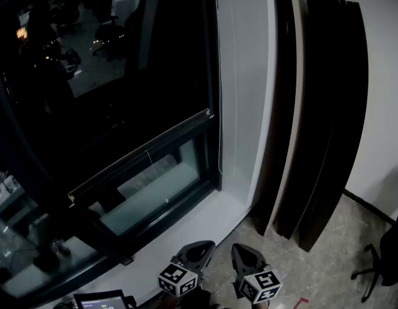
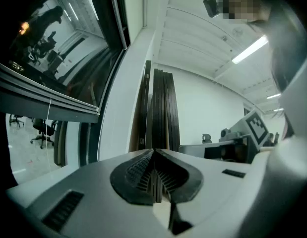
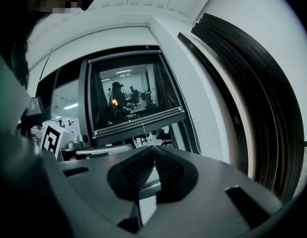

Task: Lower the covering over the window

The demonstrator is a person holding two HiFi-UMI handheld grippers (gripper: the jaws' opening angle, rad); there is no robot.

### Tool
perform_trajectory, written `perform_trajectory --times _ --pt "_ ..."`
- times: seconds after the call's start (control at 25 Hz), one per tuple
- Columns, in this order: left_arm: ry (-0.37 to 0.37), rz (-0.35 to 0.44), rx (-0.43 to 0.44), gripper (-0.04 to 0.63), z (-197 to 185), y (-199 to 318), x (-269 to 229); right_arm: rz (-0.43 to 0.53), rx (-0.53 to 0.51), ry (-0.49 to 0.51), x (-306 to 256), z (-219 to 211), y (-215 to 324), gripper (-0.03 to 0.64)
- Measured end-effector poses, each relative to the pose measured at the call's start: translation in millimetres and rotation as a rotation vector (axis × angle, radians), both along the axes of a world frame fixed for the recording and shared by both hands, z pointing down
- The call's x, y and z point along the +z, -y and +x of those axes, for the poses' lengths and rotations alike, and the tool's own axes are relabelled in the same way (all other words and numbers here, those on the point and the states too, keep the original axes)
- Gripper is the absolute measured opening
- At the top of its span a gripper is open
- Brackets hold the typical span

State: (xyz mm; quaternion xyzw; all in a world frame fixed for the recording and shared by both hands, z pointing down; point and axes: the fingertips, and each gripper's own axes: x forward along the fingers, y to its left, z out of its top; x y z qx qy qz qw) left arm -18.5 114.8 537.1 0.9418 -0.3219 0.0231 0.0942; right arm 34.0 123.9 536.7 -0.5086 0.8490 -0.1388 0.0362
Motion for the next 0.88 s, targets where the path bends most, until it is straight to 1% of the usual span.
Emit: perform_trajectory --times 0.2,0.36,0.56,0.64,0.76,0.88 --pt "0.001 0.002 -0.011 -0.002 3 27 3 -0.011 -0.008 0.006 4 6 22 0.006" --pt "-0.001 0.005 -0.011 -0.002 4 61 7 -0.004 0.001 0.014 6 10 55 0.006" --pt "-0.021 0.023 0.000 -0.002 0 124 2 -0.012 0.000 0.112 -5 8 115 0.006" --pt "-0.028 0.037 0.009 -0.002 -4 150 -6 -0.001 -0.003 0.129 -15 2 140 0.006" --pt "-0.037 0.061 0.015 -0.002 -10 190 -16 0.017 -0.002 0.092 -25 -5 181 0.006" --pt "-0.048 0.059 0.028 -0.002 -13 224 -30 0.040 0.016 0.049 -31 -8 220 0.006"
